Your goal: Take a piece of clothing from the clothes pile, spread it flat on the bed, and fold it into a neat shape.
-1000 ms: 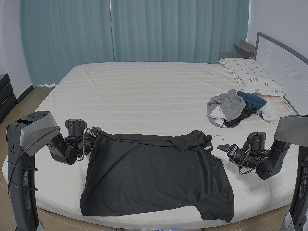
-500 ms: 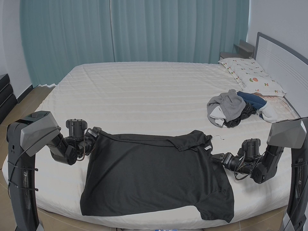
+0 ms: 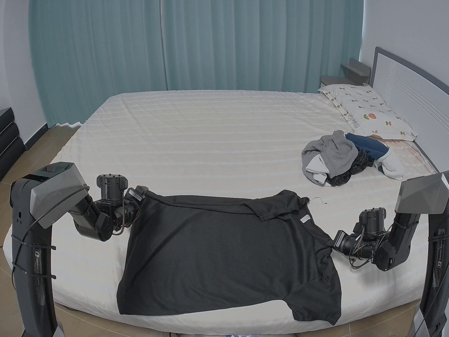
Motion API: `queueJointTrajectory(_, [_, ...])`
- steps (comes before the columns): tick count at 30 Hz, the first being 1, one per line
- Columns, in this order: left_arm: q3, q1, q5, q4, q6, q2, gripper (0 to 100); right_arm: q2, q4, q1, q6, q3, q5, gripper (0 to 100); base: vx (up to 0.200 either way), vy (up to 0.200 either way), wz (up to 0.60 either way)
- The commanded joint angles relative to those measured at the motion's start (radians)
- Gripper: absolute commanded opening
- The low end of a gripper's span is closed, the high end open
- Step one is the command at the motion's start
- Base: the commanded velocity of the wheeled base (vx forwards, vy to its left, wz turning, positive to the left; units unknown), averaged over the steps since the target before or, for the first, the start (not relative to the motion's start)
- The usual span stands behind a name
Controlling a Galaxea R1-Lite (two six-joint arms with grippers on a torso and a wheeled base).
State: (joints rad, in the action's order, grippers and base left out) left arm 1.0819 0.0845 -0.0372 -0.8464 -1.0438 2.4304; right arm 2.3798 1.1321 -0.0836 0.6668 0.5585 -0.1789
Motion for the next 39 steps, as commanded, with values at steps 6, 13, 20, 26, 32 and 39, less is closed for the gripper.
queueJointTrajectory(6, [0.000,0.000,-0.004,0.001,0.002,0.006,100,-0.140,-0.063,0.062,-0.087,-0.086,0.001,0,0.000,0.000,0.00])
queueJointTrajectory(13, [0.000,0.000,-0.006,0.004,0.005,0.006,100,-0.140,-0.169,0.084,-0.164,-0.088,0.001,0,0.000,0.000,0.00])
queueJointTrajectory(20, [0.000,0.000,-0.006,0.007,0.005,0.006,100,-0.165,-0.255,0.087,-0.213,-0.086,0.004,0,0.000,0.000,0.00])
queueJointTrajectory(26, [0.000,0.000,-0.004,0.009,0.005,0.006,100,-0.188,-0.215,0.087,-0.207,-0.054,-0.001,100,0.000,0.000,0.00])
queueJointTrajectory(32, [0.000,0.001,-0.004,0.007,0.002,0.004,100,-0.179,-0.109,0.048,-0.059,0.063,-0.001,100,0.000,0.000,0.00])
queueJointTrajectory(39, [0.000,-0.002,-0.001,0.003,-0.005,-0.002,100,-0.106,-0.221,-0.130,0.040,0.261,0.004,100,0.000,0.000,0.00])
